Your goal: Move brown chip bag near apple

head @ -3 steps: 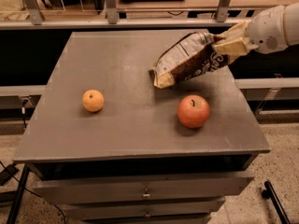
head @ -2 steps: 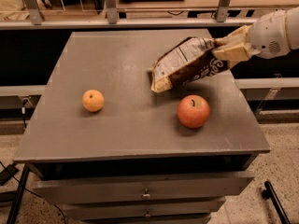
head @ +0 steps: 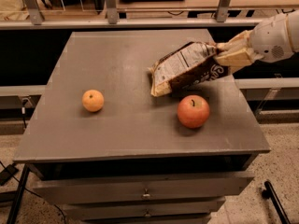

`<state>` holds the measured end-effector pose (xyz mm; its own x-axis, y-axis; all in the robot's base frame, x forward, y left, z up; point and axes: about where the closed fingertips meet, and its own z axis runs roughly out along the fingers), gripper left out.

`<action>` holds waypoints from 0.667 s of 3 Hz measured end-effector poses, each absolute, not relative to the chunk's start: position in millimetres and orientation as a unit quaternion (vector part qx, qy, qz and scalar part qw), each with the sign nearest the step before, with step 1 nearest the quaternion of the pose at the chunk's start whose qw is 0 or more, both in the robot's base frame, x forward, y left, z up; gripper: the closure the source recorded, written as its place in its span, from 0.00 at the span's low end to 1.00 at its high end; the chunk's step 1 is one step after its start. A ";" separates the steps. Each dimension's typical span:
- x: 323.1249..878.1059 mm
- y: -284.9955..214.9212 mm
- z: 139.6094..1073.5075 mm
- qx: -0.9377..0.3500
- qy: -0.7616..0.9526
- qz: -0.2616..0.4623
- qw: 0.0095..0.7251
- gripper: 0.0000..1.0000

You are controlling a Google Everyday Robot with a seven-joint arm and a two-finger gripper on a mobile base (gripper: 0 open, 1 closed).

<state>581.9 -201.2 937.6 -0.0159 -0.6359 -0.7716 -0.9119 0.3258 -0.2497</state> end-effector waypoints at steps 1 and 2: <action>582.4 -198.9 936.8 -0.559 0.693 0.163 0.425 0.62; 582.9 -196.6 935.9 -0.560 0.692 0.165 0.424 0.38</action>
Offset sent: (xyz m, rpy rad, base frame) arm 0.0004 0.0020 -0.0007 0.0006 0.0012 0.0034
